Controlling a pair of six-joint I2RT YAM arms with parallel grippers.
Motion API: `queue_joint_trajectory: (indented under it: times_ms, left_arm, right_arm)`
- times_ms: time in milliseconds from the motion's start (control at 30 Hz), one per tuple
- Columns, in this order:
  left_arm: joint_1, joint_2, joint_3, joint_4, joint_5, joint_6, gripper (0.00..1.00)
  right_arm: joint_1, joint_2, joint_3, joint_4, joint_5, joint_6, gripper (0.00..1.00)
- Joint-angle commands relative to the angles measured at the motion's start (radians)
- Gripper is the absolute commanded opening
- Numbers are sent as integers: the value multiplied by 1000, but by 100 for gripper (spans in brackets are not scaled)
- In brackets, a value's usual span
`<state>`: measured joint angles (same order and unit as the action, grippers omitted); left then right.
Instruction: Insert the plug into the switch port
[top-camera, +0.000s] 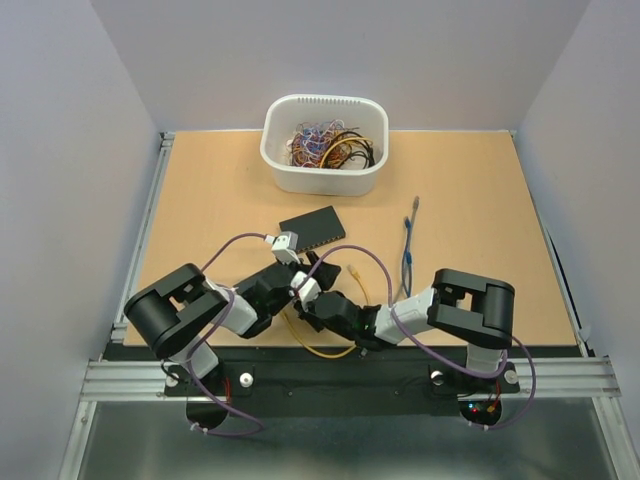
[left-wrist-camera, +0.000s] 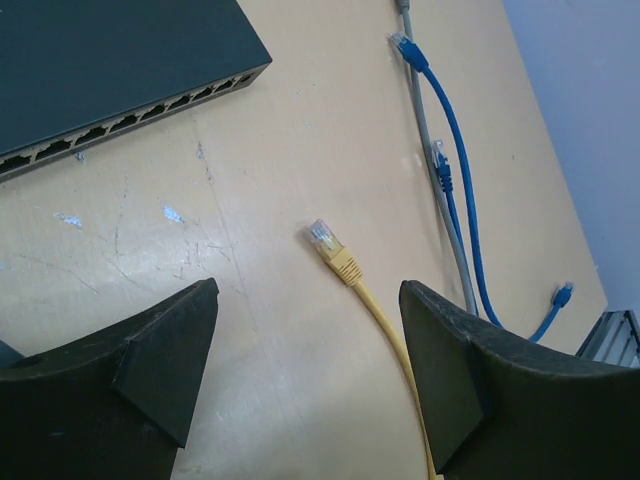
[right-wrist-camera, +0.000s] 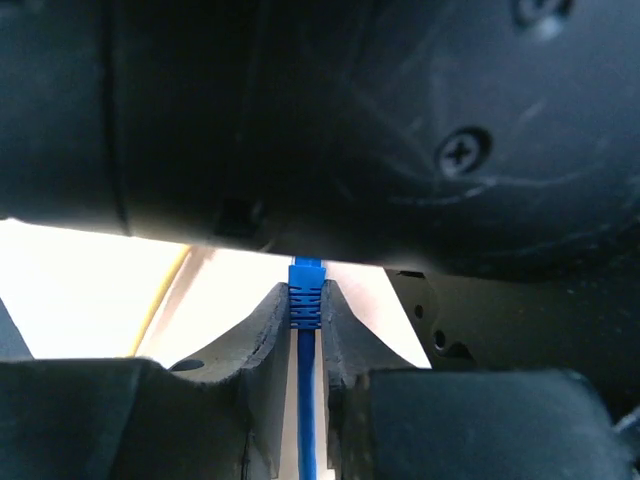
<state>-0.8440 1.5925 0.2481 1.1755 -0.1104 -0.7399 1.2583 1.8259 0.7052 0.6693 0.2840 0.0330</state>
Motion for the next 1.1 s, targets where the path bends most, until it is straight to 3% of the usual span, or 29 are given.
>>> queue_joint_trajectory:
  times_ms: [0, 267, 700, 867, 1067]
  left_arm:
    - [-176, 32, -46, -295, 313, -162, 86]
    - [-158, -133, 2, -533, 209, -136, 86]
    - [132, -598, 143, -924, 127, 68, 90]
    - [279, -615, 161, -964, 118, 106, 93]
    - [405, -493, 149, -895, 120, 105, 93]
  right_arm:
    - [-40, -24, 56, 250, 4, 27, 1]
    - [-40, -17, -15, 250, 173, 114, 0]
    - [-40, -105, -139, 250, 179, 189, 0]
    - [-39, -151, -197, 250, 179, 217, 0]
    - [-37, -189, -254, 250, 182, 245, 0]
